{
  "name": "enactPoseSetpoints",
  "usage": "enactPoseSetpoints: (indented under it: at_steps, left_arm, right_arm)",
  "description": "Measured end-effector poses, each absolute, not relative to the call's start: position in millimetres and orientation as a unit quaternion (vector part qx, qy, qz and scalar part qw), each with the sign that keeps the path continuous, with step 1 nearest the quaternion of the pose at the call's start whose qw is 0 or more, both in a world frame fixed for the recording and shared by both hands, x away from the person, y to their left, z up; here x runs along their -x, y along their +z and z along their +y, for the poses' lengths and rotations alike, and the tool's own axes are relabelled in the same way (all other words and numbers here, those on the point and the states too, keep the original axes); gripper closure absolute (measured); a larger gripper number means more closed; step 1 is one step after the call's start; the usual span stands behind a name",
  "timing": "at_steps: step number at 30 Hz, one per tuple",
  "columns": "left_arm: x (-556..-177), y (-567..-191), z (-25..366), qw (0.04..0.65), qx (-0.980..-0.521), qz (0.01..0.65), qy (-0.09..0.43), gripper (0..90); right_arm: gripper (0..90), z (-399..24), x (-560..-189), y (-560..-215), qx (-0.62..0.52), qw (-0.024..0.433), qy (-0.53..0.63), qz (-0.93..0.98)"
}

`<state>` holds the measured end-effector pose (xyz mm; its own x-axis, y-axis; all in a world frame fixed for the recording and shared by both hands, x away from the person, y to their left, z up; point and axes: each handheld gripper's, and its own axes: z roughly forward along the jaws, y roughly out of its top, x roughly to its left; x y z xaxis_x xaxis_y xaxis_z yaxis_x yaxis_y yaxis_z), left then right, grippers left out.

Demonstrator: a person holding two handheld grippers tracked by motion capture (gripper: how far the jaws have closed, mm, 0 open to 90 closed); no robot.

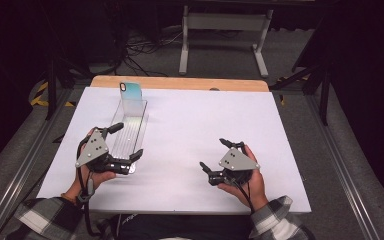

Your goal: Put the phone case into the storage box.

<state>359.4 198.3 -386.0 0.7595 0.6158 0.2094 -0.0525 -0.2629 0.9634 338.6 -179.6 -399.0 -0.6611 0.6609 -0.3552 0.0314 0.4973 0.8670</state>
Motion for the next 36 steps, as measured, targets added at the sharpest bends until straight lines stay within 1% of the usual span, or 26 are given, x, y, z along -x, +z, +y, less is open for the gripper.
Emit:
enactPoseSetpoints:
  at_steps: [9, 15, 17, 25, 29, 36]
  left_arm:
    - [-351, -398, 193, 0.566, -0.750, 0.182, 0.289, 3.0]
    - [-348, -415, 188, 0.552, -0.769, 0.182, 0.265, 3.0]
    - [-348, -416, 188, 0.549, -0.772, 0.182, 0.264, 3.1]
    - [-346, -426, 189, 0.548, -0.778, 0.189, 0.243, 3.0]
    - [-348, -430, 190, 0.541, -0.783, 0.185, 0.244, 3.2]
    - [-352, -439, 187, 0.528, -0.794, 0.186, 0.237, 3.5]
  right_arm:
    - [9.4, -181, -334, -398, -0.221, 0.354, 0.451, 0.789]
    - [9.3, -187, -332, -403, -0.228, 0.348, 0.450, 0.790]
    - [9.2, -187, -332, -404, -0.228, 0.345, 0.451, 0.791]
    - [5.2, -189, -328, -410, -0.222, 0.348, 0.452, 0.790]
    - [3.8, -190, -329, -413, -0.226, 0.351, 0.450, 0.789]
    - [3.5, -191, -330, -416, -0.237, 0.353, 0.452, 0.784]
